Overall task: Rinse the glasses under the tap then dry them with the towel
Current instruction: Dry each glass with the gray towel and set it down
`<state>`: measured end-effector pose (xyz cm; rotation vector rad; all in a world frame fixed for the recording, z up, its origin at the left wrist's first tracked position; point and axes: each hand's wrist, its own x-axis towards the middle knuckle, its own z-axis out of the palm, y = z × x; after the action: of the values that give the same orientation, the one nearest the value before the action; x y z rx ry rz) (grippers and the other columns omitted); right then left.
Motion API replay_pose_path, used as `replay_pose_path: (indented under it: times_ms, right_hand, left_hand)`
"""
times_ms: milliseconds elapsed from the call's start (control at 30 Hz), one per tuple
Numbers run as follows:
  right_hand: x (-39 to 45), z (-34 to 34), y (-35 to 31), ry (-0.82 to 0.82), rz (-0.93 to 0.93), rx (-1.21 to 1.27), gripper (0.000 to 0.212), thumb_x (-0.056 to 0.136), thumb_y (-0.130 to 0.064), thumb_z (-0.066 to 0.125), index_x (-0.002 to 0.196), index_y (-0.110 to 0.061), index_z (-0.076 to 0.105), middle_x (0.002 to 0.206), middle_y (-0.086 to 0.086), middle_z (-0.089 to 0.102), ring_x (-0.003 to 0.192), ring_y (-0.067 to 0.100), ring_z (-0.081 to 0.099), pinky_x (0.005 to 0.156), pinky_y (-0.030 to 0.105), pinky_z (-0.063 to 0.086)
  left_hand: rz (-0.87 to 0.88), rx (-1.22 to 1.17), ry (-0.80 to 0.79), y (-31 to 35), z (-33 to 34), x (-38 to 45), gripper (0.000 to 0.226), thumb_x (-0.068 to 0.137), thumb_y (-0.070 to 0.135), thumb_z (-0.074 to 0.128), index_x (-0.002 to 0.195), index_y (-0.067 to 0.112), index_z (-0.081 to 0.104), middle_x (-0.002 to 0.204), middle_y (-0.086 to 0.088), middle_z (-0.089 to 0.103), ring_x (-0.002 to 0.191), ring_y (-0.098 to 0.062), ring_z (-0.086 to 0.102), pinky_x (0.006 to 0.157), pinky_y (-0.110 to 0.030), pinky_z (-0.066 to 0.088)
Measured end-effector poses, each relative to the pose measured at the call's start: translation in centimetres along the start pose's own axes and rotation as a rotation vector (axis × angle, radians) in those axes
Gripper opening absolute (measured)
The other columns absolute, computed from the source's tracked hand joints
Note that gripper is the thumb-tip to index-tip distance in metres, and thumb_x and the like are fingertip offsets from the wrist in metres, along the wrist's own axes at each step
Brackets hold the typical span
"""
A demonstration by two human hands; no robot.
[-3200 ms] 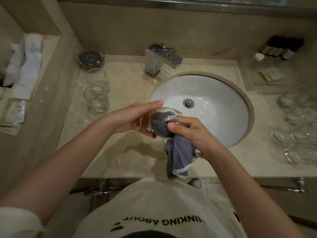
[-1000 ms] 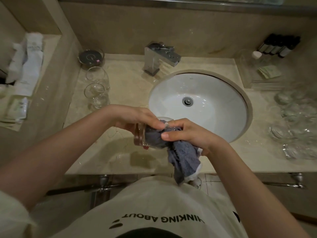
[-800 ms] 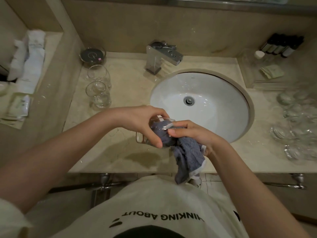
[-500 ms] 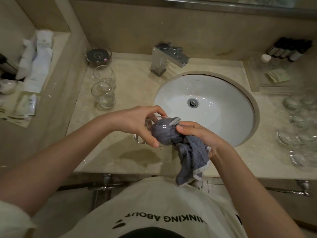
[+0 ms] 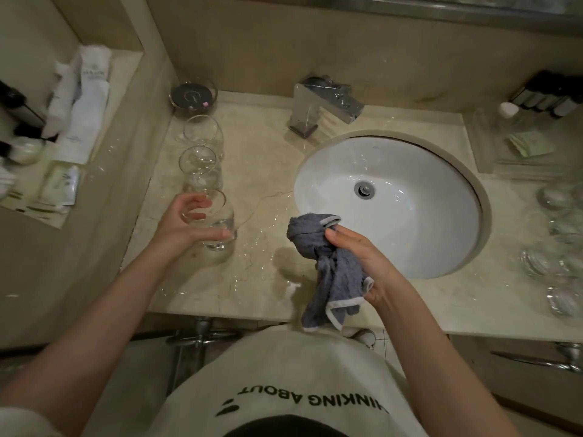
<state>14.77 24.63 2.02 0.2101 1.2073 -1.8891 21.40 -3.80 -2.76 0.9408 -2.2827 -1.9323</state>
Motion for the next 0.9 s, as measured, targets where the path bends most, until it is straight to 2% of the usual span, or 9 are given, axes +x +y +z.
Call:
replay_pose_path:
  times_ms: [133, 300, 400, 467, 567, 633, 900]
  right_hand:
    - [0.2, 0.2, 0.2, 0.006, 0.012, -0.004, 0.025, 0.080, -0.016, 0.059, 0.101, -0.002, 0.062, 0.076, 0.010, 0.066, 0.055, 0.017, 0.063, 0.050, 0.024, 0.052]
    - [0.3, 0.2, 0.1, 0.026, 0.002, -0.013, 0.027, 0.080, -0.016, 0.058, 0.103, -0.002, 0.061, 0.074, 0.009, 0.067, 0.054, 0.017, 0.063, 0.049, 0.024, 0.052]
    - [0.3, 0.2, 0.3, 0.026, 0.012, -0.019, 0.025, 0.080, -0.016, 0.058, 0.102, -0.003, 0.061, 0.075, 0.008, 0.068, 0.056, 0.016, 0.064, 0.050, 0.024, 0.053]
    - [0.3, 0.2, 0.3, 0.025, 0.018, -0.021, 0.026, 0.080, -0.017, 0.059, 0.102, -0.002, 0.061, 0.077, 0.008, 0.069, 0.058, 0.016, 0.065, 0.052, 0.024, 0.053]
    - [0.5, 0.1, 0.3, 0.026, 0.021, -0.017, 0.028, 0.080, -0.017, 0.059, 0.103, -0.002, 0.061, 0.078, 0.008, 0.069, 0.058, 0.016, 0.066, 0.052, 0.023, 0.052]
    - [0.5, 0.0, 0.3, 0.027, 0.018, -0.018, 0.028, 0.079, -0.017, 0.059, 0.104, -0.002, 0.061, 0.077, 0.008, 0.069, 0.058, 0.016, 0.065, 0.052, 0.022, 0.052]
    - [0.9, -0.5, 0.2, 0.028, 0.027, -0.003, 0.030, 0.080, -0.016, 0.060, 0.107, -0.002, 0.058, 0.079, 0.010, 0.067, 0.058, 0.018, 0.065, 0.052, 0.025, 0.053]
  left_hand:
    - [-0.010, -0.030, 0.116, -1.1, -0.8, 0.6, 0.109, 0.020, 0.040, 0.087, 0.121, 0.030, 0.047, 0.125, 0.008, 0.054, 0.111, -0.012, 0.054, 0.088, -0.030, 0.049]
    - [0.008, -0.035, 0.195, -2.6, -2.2, 1.9, 0.099, 0.039, 0.017, 0.096, 0.122, 0.024, 0.042, 0.127, 0.003, 0.050, 0.116, -0.017, 0.051, 0.102, -0.039, 0.046]
    - [-0.008, -0.038, 0.211, -3.1, -2.6, 2.4, 0.111, 0.023, 0.038, 0.089, 0.122, 0.025, 0.041, 0.127, 0.004, 0.049, 0.116, -0.016, 0.051, 0.098, -0.034, 0.046]
    - [-0.009, -0.039, 0.213, -3.3, -2.6, 2.7, 0.112, 0.021, 0.041, 0.088, 0.122, 0.026, 0.041, 0.128, 0.005, 0.049, 0.117, -0.015, 0.051, 0.099, -0.034, 0.046]
    - [0.009, -0.027, 0.212, -3.6, -2.3, 3.2, 0.102, 0.038, 0.022, 0.097, 0.123, 0.025, 0.040, 0.128, 0.004, 0.049, 0.118, -0.016, 0.051, 0.101, -0.037, 0.046]
    - [0.017, -0.011, 0.226, -3.7, -1.9, 3.6, 0.091, 0.053, 0.007, 0.094, 0.123, 0.024, 0.040, 0.128, 0.003, 0.048, 0.121, -0.018, 0.051, 0.103, -0.038, 0.045]
    - [0.047, 0.006, 0.262, -3.6, -1.2, 4.7, 0.087, 0.057, 0.003, 0.092, 0.121, 0.025, 0.038, 0.126, 0.004, 0.047, 0.120, -0.018, 0.053, 0.104, -0.035, 0.045]
